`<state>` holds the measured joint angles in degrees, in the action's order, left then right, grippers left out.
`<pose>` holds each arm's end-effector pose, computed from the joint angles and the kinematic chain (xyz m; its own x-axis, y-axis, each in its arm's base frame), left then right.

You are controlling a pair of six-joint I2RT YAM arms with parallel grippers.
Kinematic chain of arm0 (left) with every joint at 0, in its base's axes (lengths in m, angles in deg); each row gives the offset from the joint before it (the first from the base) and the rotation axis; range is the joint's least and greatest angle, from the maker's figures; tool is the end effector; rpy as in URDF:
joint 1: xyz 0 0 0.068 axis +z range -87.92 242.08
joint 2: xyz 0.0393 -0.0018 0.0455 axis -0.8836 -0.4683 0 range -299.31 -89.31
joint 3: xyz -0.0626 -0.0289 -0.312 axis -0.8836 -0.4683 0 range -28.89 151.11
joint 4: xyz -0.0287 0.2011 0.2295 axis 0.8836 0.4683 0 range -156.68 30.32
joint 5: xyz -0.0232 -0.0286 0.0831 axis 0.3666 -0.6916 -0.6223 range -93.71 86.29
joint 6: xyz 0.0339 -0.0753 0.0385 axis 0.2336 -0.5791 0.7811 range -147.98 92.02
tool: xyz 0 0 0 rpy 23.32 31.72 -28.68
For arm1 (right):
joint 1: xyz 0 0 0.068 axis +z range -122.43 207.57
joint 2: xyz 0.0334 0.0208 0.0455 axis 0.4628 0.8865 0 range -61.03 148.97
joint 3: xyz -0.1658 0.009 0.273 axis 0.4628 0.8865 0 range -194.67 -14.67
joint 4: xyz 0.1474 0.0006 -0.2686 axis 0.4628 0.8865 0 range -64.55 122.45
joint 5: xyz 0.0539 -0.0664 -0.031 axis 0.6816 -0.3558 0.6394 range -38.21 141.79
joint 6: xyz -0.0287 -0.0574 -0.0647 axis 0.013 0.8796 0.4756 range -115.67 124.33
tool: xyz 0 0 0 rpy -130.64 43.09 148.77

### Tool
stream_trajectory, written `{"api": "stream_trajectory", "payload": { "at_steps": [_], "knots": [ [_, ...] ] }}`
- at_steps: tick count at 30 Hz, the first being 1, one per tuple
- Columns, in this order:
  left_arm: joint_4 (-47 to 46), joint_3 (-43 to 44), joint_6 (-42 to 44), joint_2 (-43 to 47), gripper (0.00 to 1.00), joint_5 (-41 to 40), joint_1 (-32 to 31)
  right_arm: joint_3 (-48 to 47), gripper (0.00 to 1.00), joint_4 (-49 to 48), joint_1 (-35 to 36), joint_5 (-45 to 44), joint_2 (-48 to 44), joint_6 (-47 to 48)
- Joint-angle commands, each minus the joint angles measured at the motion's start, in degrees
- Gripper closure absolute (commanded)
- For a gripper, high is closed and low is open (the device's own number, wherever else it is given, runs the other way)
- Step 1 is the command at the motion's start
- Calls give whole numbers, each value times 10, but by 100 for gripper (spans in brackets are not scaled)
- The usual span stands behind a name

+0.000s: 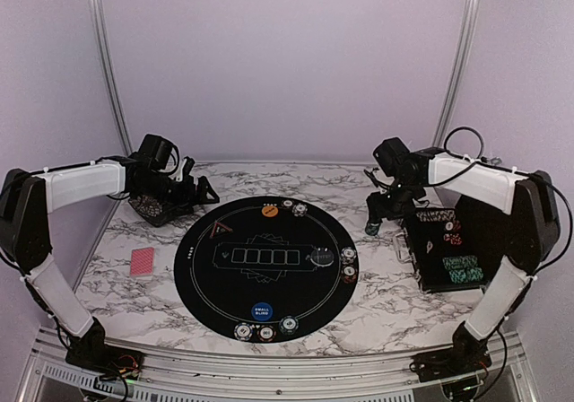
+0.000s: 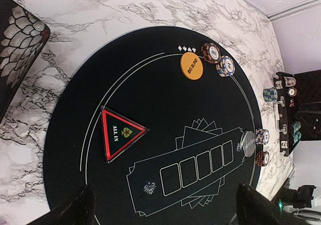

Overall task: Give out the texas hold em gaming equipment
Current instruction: Pick up the pile of poker chips from the pile of poker chips.

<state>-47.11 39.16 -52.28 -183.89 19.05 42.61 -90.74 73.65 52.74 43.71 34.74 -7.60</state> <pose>0.4014 -0.1754 0.2399 -0.8498 -0.1021 -0.5172 0.2310 0.8098 -0.5394 0.3716 0.1619 0.2384 -0.8976 -0.1958 -0.3949 -0.1920 0.9801 -0.0496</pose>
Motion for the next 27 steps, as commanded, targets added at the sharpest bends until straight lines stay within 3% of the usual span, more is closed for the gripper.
{"api": "stream_trajectory", "payload": {
  "at_steps": [1,19,27],
  "knots": [
    [-1,3,-1,-5,1,12,-1,-47,38,-22,-31,9,38,25],
    [-1,3,1,5,1,12,-1,-95,35,-82,-65,42,151,36],
    [-1,3,1,5,1,11,-1,-78,40,-103,-69,50,161,34]
  ]
}}
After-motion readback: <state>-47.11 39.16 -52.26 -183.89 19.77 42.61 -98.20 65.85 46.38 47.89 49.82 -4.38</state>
